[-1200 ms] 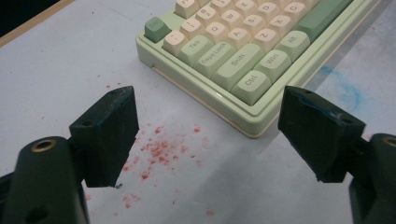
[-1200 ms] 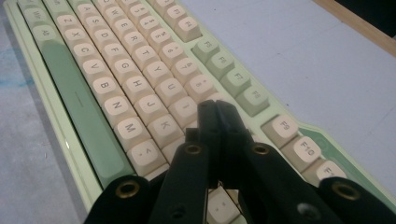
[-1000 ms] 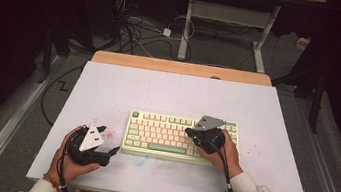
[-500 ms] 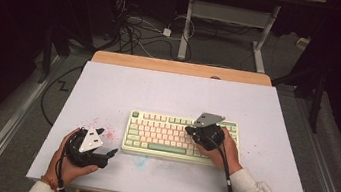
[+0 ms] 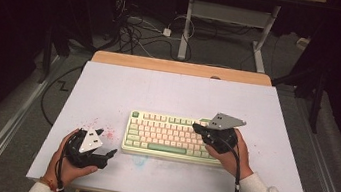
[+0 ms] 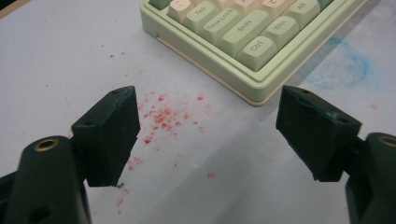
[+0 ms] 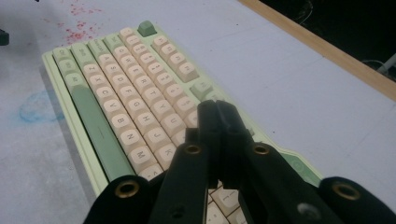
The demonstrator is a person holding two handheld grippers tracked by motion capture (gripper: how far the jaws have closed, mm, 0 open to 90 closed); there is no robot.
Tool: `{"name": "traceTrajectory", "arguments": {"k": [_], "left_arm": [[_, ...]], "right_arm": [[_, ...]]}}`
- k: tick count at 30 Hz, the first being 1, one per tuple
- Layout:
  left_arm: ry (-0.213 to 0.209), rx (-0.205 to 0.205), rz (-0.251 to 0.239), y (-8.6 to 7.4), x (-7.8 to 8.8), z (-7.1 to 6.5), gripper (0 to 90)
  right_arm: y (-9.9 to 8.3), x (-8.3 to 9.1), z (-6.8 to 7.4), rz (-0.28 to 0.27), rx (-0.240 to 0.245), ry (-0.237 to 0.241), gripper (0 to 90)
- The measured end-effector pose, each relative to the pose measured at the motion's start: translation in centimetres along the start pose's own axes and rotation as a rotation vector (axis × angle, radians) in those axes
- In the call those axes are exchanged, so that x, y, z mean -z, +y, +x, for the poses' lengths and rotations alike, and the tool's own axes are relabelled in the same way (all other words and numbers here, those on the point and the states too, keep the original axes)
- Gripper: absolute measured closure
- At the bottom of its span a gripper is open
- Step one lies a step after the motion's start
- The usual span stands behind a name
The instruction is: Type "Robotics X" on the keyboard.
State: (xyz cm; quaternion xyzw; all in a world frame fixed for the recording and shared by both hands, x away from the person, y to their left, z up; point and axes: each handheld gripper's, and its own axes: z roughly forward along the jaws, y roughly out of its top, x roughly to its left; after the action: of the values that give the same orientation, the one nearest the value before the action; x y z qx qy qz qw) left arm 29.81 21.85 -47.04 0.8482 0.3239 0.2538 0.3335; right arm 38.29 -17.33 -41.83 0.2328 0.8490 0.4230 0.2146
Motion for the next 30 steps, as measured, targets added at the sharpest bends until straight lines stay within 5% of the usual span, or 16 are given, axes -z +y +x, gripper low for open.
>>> {"name": "traceTrajectory", "arguments": {"k": [10,21,30], "left_arm": [[0.005,0.013,0.014,-0.1,0.3,-0.2,21.2],[0.009,0.034,0.011,-0.1,0.4,-0.1,22.6],[-0.004,0.068,-0.016,0.6,0.7,-0.1,26.4]], "right_arm": [[-1.0,2.6,-0.3,-0.057,-0.005,-0.026,75.3],[-3.1,4.5,-0.8,-0.122,-0.031,-0.101,34.9],[-5.4,6.0,-0.2,-0.118,-0.036,-0.174,26.7]]}}
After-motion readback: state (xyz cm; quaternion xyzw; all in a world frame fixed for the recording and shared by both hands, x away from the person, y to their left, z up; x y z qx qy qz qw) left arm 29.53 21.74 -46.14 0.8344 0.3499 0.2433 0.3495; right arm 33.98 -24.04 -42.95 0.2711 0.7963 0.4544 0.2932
